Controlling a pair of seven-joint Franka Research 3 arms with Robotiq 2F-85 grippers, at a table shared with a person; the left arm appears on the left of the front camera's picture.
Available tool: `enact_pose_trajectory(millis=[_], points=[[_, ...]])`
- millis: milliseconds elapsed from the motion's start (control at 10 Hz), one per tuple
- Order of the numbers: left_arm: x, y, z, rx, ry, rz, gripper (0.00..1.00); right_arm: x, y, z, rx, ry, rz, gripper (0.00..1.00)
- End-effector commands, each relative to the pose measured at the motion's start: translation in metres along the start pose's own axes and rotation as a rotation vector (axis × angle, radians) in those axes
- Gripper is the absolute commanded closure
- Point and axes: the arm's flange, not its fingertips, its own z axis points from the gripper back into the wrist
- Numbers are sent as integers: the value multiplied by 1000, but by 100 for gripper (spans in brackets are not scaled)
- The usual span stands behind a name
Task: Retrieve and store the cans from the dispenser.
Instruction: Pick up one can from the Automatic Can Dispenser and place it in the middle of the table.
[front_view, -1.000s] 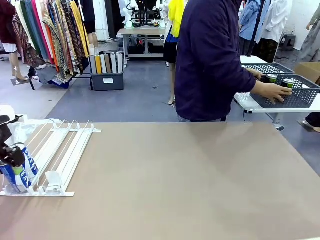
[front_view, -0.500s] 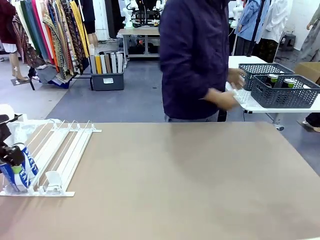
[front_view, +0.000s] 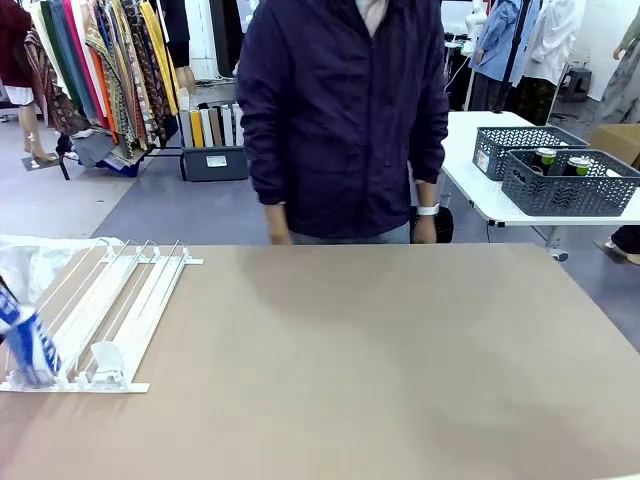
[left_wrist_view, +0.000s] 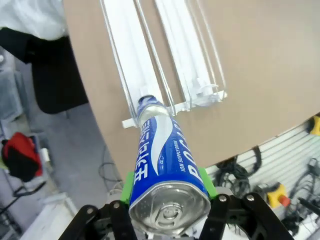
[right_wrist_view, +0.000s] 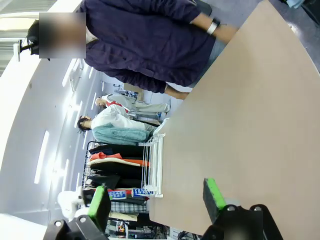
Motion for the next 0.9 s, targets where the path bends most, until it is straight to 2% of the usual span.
enact_pose_trajectory(millis=[0, 200, 300, 400, 500, 800], points=[[1, -4, 46, 73, -43, 4, 100, 3, 3, -1, 26, -19, 24, 0], [-5, 1, 77, 92, -116, 34, 100, 3, 3, -1, 26, -19, 24, 0], [-8, 3, 78, 63, -142, 44, 100, 3, 3, -1, 26, -19, 24, 0], [-10, 10, 72, 42, -105, 72, 100, 3, 3, -1, 26, -19, 24, 0], [-9, -1, 84, 76, -115, 20, 100, 3, 3, -1, 26, -19, 24, 0], [-9, -1, 84, 76, -115, 20, 100, 3, 3, -1, 26, -19, 24, 0]])
